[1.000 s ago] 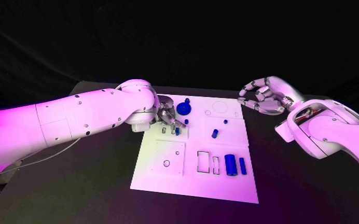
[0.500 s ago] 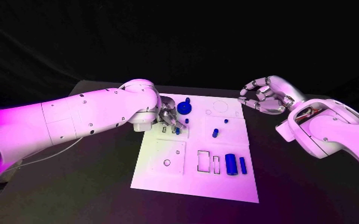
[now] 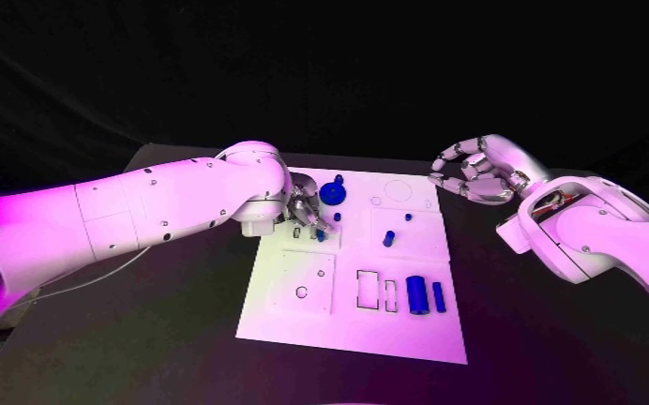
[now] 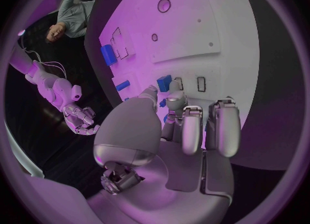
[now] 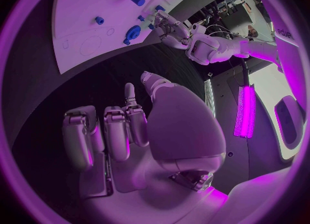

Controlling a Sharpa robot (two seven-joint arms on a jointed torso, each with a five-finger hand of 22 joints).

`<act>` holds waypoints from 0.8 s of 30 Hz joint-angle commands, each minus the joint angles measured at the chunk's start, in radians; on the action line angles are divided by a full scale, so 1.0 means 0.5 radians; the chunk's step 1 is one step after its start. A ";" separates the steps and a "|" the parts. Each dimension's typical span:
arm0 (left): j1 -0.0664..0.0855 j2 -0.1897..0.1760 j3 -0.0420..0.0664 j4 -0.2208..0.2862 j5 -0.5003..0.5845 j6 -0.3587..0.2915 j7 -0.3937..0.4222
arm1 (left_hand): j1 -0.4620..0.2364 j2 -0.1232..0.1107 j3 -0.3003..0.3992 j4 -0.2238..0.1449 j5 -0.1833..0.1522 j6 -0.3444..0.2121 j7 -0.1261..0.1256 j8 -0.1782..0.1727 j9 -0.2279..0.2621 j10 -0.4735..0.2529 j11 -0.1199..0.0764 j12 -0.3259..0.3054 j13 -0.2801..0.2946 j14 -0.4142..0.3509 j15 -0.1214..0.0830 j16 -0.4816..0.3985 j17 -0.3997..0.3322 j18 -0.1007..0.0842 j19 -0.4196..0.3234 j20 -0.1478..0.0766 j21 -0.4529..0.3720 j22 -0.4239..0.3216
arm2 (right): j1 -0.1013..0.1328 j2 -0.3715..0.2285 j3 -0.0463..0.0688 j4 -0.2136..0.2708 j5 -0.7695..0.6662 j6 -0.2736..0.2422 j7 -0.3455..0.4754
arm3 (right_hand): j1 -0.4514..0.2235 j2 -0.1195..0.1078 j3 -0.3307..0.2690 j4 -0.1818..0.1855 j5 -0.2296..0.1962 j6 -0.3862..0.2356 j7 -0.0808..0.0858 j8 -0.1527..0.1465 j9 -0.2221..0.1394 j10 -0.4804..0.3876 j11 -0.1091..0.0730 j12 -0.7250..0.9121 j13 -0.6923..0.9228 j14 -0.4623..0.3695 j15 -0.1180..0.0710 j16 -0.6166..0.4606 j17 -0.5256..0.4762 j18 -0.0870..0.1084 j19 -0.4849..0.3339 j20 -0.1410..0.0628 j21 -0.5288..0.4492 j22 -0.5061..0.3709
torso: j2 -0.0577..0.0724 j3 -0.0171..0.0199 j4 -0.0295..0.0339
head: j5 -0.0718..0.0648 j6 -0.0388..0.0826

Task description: Assemble the parts on the task board

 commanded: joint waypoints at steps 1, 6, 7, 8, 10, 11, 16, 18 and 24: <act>0.001 0.008 0.000 -0.005 0.041 0.047 0.000 | 0.020 0.000 0.020 0.000 0.012 -0.014 0.005 0.006 0.002 -0.002 -0.010 0.012 0.003 0.211 -0.014 0.007 0.526 -0.021 0.019 -0.002 0.013 0.009 | -0.002 0.001 0.000 0.001 -0.012 0.009 0.003 | 0.007 -0.004 0.000 0.009 0.014 -0.018 -0.003 0.012 0.002 -0.001 -0.012 0.000 0.252 0.199 -0.016 -0.004 0.487 -0.013 0.206 -0.012 0.009 0.527 | 0.000 -0.0005 -0.001 | 0.002 -0.002; 0.001 0.013 -0.002 -0.014 0.053 0.055 0.001 | 0.047 0.001 0.061 0.000 0.013 -0.016 0.004 0.004 0.002 -0.004 -0.012 0.011 0.004 0.211 -0.016 0.007 0.526 -0.022 0.019 -0.002 0.015 0.013 | -0.002 0.001 0.000 0.004 -0.012 0.009 0.004 | 0.008 -0.002 0.001 0.009 0.016 -0.019 -0.003 0.013 0.003 0.000 -0.012 0.000 0.253 0.199 -0.016 -0.004 0.488 -0.013 0.206 -0.012 0.009 0.527 | 0.002 -0.0008 -0.003 | 0.001 -0.006; 0.001 0.014 -0.002 -0.017 0.057 0.058 0.001 | 0.047 0.001 0.061 0.000 0.013 -0.016 0.004 0.004 0.002 -0.004 -0.012 0.011 0.004 0.211 -0.016 0.007 0.526 -0.022 0.019 -0.002 0.015 0.013 | -0.002 0.001 0.000 0.005 -0.012 0.009 0.004 | 0.008 -0.002 0.001 0.009 0.016 -0.019 -0.003 0.013 0.003 0.000 -0.012 0.000 0.253 0.199 -0.016 -0.004 0.488 -0.013 0.206 -0.012 0.009 0.527 | 0.002 -0.0010 -0.003 | 0.002 -0.007; 0.001 0.015 -0.003 -0.019 0.059 0.060 0.001 | 0.047 0.001 0.061 0.000 0.013 -0.016 0.004 0.004 0.002 -0.004 -0.012 0.011 0.004 0.211 -0.016 0.007 0.526 -0.022 0.019 -0.002 0.015 0.013 | -0.002 0.000 0.000 0.006 -0.012 0.009 0.004 | 0.008 -0.002 0.001 0.009 0.016 -0.019 -0.003 0.013 0.003 0.000 -0.012 0.000 0.253 0.199 -0.016 -0.004 0.488 -0.013 0.206 -0.012 0.009 0.527 | 0.002 -0.0008 -0.003 | 0.002 -0.008; 0.001 0.018 -0.006 -0.024 0.063 0.063 0.001 | 0.049 0.001 0.065 0.000 0.013 -0.016 0.004 0.004 0.002 -0.001 -0.012 0.014 0.008 0.211 -0.016 0.007 0.526 -0.022 0.019 -0.002 0.015 0.014 | -0.002 0.000 0.000 0.007 -0.012 0.008 0.005 | 0.008 -0.002 0.001 0.009 0.016 -0.019 -0.003 0.013 0.003 0.000 -0.012 0.000 0.253 0.199 -0.016 -0.004 0.488 -0.013 0.206 -0.012 0.009 0.527 | 0.001 -0.0004 -0.002 | 0.001 -0.010; 0.001 0.019 -0.008 -0.026 0.064 0.064 0.001 | 0.049 0.001 0.065 0.000 0.013 -0.016 0.004 0.004 0.002 -0.001 -0.012 0.014 0.008 0.211 -0.016 0.007 0.526 -0.022 0.019 -0.002 0.015 0.014 | -0.002 -0.001 0.000 0.008 -0.012 0.008 0.006 | 0.008 -0.002 0.001 0.009 0.016 -0.019 -0.003 0.013 0.003 0.000 -0.012 0.000 0.253 0.199 -0.016 -0.004 0.488 -0.013 0.206 -0.012 0.009 0.527 | 0.002 -0.0005 -0.001 | -0.001 -0.010; 0.001 0.022 -0.013 -0.032 0.070 0.072 0.000 | 0.048 0.000 0.066 0.001 0.012 -0.016 0.004 0.004 0.002 -0.001 -0.011 0.014 0.008 0.211 -0.016 0.007 0.526 -0.022 0.020 -0.002 0.016 0.016 | -0.002 -0.001 0.000 0.009 -0.012 0.007 0.007 | 0.008 -0.002 0.001 0.009 0.016 -0.019 -0.003 0.013 0.003 0.000 -0.012 0.000 0.253 0.199 -0.016 -0.004 0.488 -0.013 0.206 -0.012 0.009 0.527 | 0.002 -0.0007 -0.001 | -0.001 -0.012; 0.001 0.023 -0.014 -0.033 0.072 0.072 0.000 | 0.049 0.000 0.067 0.001 0.012 -0.016 0.004 0.004 0.002 0.001 -0.011 0.016 0.011 0.211 -0.016 0.007 0.526 -0.022 0.020 -0.002 0.016 0.016 | -0.002 -0.002 0.000 0.009 -0.012 0.006 0.008 | 0.010 0.000 0.003 0.010 0.019 -0.019 -0.003 0.015 0.006 0.002 -0.012 0.002 0.255 0.198 -0.016 -0.005 0.486 -0.013 0.206 -0.012 0.009 0.527 | 0.001 -0.0006 -0.001 | -0.001 -0.014; 0.001 0.024 -0.016 -0.035 0.105 0.049 0.003 | 0.203 0.023 0.259 -0.028 0.018 -0.026 -0.012 0.000 0.002 -0.009 -0.025 0.006 0.008 0.211 -0.031 0.007 0.526 -0.023 0.021 -0.012 0.019 0.023 | -0.003 -0.002 0.000 0.009 -0.012 0.005 0.012 | 0.010 0.001 0.004 0.010 0.019 -0.019 -0.004 0.016 0.006 0.003 -0.012 0.002 0.255 0.199 -0.016 -0.004 0.487 -0.013 0.206 -0.012 0.009 0.527 | 0.001 -0.0009 0.000 | -0.004 -0.017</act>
